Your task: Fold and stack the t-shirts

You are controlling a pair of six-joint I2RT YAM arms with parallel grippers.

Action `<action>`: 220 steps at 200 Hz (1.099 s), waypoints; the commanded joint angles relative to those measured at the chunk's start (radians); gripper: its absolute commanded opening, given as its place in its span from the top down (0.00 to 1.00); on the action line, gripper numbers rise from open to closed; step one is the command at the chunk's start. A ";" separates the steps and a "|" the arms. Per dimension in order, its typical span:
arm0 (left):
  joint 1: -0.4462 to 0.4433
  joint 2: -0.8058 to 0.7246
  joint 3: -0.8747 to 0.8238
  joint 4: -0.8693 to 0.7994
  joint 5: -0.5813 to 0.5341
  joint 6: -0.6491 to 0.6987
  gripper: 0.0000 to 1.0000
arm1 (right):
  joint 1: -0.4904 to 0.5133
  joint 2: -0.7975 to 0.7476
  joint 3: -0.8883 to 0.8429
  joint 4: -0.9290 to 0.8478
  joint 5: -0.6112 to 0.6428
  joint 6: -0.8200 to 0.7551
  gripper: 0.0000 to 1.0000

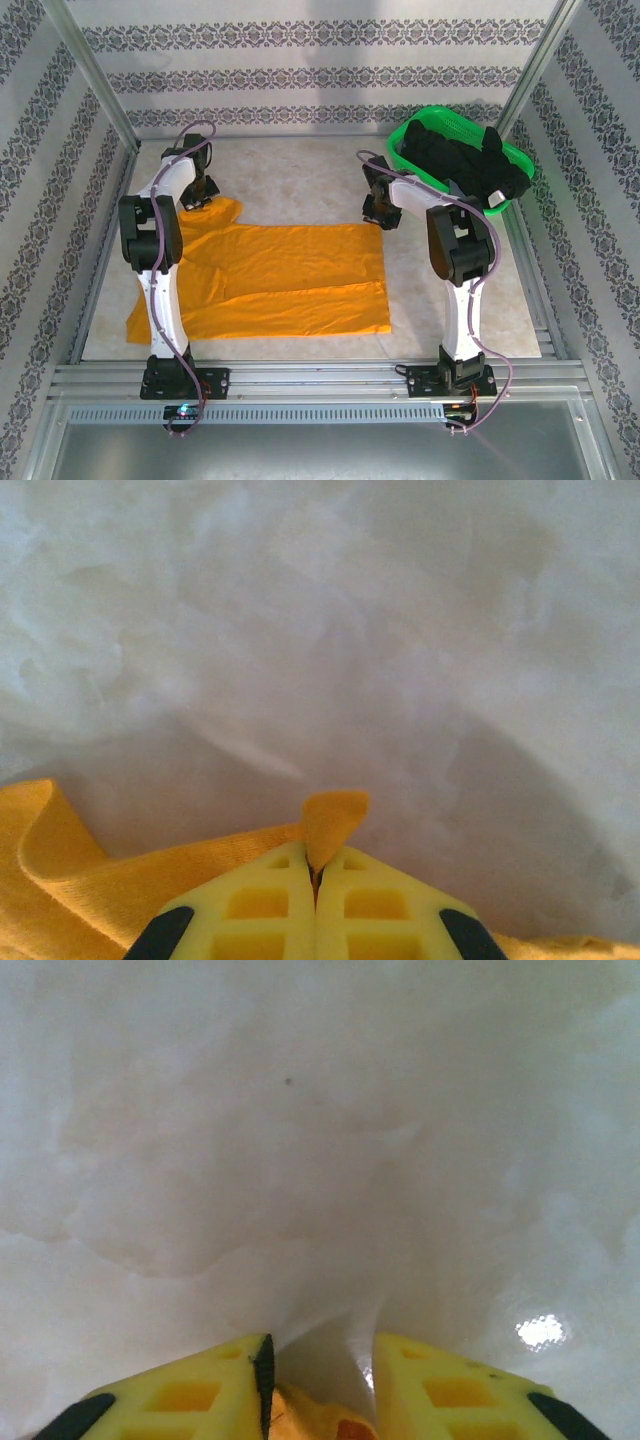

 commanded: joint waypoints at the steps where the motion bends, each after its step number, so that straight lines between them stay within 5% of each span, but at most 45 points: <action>1: -0.008 -0.047 -0.009 -0.003 0.000 0.004 1.00 | -0.006 0.023 0.019 -0.029 -0.021 -0.005 0.72; 48: -0.007 -0.085 -0.026 -0.031 -0.006 0.001 1.00 | -0.002 -0.023 -0.002 -0.003 -0.022 -0.063 1.00; 131: -0.007 -0.354 -0.256 -0.041 -0.016 -0.033 1.00 | 0.007 -0.149 -0.075 0.032 -0.057 -0.206 1.00; 220: -0.007 -0.813 -0.639 -0.114 -0.078 -0.126 1.00 | 0.032 -0.298 -0.223 0.055 -0.107 -0.252 1.00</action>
